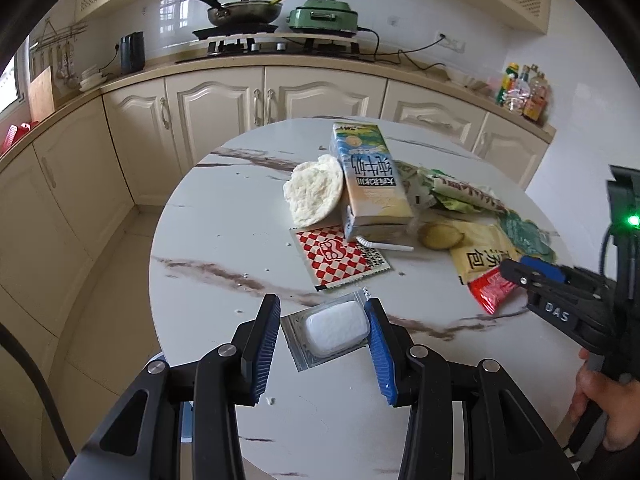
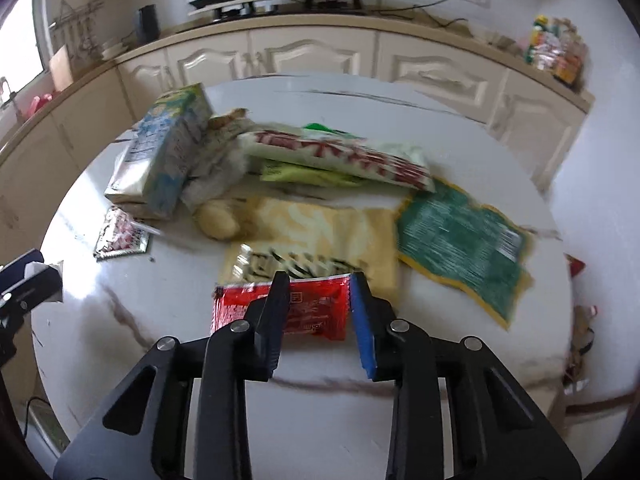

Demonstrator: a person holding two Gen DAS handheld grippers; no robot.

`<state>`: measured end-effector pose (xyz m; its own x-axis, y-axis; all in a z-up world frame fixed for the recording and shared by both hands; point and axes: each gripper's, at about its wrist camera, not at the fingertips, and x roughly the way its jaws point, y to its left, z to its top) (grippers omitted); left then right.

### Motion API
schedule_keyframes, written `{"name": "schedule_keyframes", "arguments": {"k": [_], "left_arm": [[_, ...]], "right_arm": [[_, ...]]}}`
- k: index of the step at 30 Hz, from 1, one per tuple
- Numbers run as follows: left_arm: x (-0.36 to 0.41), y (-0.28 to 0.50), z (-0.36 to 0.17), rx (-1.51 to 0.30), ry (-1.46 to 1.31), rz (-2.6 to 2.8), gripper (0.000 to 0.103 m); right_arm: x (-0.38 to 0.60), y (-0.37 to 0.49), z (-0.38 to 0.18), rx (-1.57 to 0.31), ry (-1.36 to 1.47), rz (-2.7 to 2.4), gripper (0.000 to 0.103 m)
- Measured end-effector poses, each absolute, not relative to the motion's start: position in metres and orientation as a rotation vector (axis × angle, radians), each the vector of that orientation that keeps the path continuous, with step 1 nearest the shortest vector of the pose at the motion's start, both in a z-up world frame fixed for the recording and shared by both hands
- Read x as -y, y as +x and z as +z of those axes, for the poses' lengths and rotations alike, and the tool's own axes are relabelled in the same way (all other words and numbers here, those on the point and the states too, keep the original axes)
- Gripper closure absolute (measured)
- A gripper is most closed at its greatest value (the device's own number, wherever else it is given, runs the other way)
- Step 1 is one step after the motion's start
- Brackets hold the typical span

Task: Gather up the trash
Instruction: 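Grasp the white wrapped item with the left tool while the right tool grasps the red sachet, then carry both items over the blue bin and open both tools to drop them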

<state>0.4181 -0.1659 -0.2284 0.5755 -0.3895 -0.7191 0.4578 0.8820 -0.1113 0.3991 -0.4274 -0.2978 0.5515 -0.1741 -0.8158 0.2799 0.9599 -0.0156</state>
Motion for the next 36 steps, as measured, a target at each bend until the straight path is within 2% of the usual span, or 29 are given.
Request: {"name": "schedule_keyframes", "arguments": {"k": [2, 4, 7, 11, 18, 20, 22, 26, 36], "left_arm": [[0.167, 0.416, -0.228, -0.819, 0.09, -0.5, 0.064], [0.168, 0.414, -0.226, -0.82, 0.092, -0.5, 0.064], [0.168, 0.409, -0.223, -0.815, 0.094, -0.503, 0.064], [0.168, 0.406, -0.222, -0.818, 0.101, -0.499, 0.064], [0.17, 0.404, -0.22, -0.827, 0.105, -0.501, 0.064], [0.172, 0.403, -0.22, -0.827, 0.109, -0.512, 0.064], [0.175, 0.401, -0.22, -0.829, 0.108, -0.521, 0.064], [0.178, 0.399, -0.221, -0.835, 0.116, -0.528, 0.064], [0.161, 0.39, -0.203, -0.804, 0.055, -0.564, 0.064]], "right_arm": [[0.429, 0.389, -0.294, -0.936, 0.168, -0.295, 0.062], [0.425, 0.384, -0.291, -0.921, 0.187, -0.302, 0.041], [0.419, 0.383, -0.29, -0.914, 0.183, -0.371, 0.036], [0.422, 0.396, -0.302, -0.961, 0.266, -0.36, 0.037], [0.418, 0.392, -0.308, -0.949, 0.177, -0.302, 0.063], [0.42, 0.388, -0.307, -0.943, 0.179, -0.279, 0.072], [0.421, 0.382, -0.306, -0.932, 0.173, -0.255, 0.087], [0.421, 0.373, -0.303, -0.92, 0.167, -0.22, 0.094], [0.399, 0.355, -0.259, -0.799, 0.143, -0.15, 0.096]]}}
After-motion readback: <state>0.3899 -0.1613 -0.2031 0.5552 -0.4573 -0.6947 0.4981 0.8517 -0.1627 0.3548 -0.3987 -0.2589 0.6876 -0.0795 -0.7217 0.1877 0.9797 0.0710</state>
